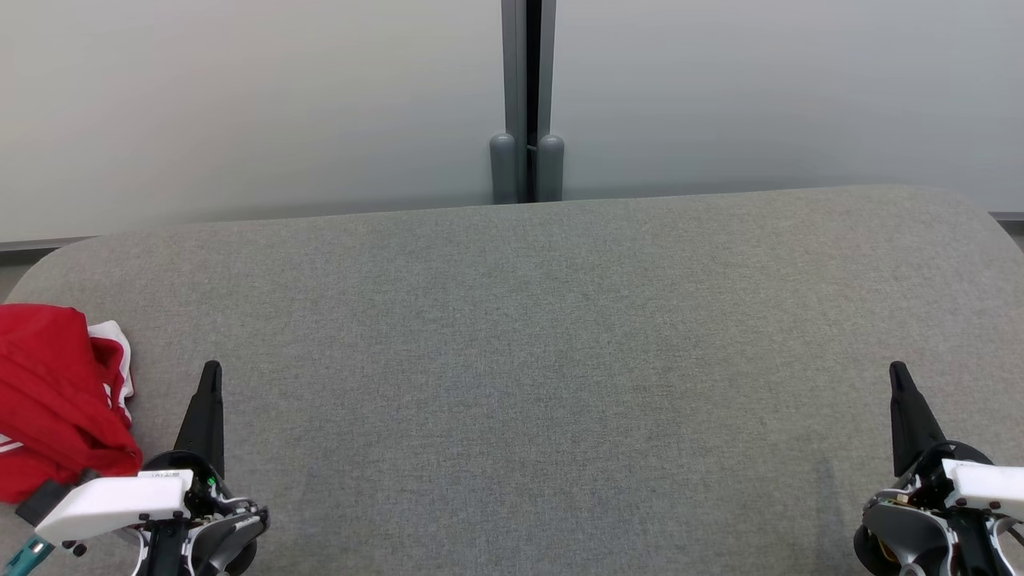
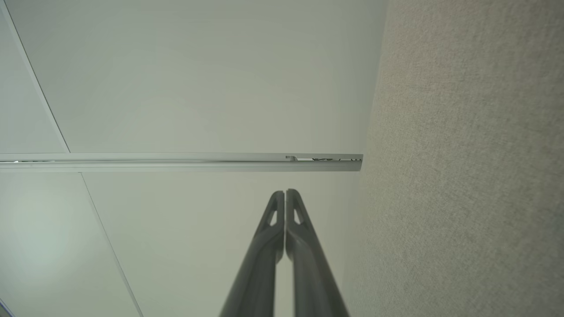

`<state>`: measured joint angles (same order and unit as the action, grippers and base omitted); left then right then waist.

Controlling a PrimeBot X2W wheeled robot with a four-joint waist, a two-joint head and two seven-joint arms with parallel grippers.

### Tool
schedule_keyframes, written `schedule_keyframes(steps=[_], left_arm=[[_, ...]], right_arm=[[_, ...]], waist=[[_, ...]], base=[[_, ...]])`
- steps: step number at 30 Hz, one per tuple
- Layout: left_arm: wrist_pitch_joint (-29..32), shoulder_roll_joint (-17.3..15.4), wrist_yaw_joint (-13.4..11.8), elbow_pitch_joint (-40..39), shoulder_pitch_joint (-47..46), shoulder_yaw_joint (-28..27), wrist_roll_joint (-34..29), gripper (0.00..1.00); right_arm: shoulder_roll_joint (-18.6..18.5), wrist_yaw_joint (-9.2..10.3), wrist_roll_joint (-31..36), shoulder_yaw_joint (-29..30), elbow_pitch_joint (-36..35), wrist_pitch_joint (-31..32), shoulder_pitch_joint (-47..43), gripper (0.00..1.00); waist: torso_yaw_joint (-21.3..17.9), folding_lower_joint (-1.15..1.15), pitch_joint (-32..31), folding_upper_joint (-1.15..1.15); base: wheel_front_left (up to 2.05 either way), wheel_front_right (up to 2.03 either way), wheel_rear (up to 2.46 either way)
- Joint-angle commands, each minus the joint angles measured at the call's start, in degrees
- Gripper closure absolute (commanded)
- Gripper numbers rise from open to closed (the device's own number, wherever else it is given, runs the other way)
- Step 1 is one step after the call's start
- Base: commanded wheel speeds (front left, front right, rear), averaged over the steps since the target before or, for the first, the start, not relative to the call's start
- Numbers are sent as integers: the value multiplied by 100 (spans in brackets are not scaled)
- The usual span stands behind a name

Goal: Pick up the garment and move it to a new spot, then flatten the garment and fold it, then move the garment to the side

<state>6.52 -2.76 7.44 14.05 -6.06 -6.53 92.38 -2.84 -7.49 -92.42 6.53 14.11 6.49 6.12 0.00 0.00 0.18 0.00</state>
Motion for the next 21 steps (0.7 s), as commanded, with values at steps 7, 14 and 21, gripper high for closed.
schedule_keyframes(steps=[7,14,21], left_arm=[[7,-20,28,0,-52,-14,-3,100],[7,-20,28,0,-52,-14,-3,100],[7,-21,28,0,-52,-14,-3,100]], right_arm=[[-8,0,15,-5,5,-4,46,100],[-8,0,15,-5,5,-4,46,100],[-8,0,15,-5,5,-4,46,100]], waist=[[0,0,0,0],[0,0,0,0],[0,0,0,0]], base=[[0,0,0],[0,0,0],[0,0,0]])
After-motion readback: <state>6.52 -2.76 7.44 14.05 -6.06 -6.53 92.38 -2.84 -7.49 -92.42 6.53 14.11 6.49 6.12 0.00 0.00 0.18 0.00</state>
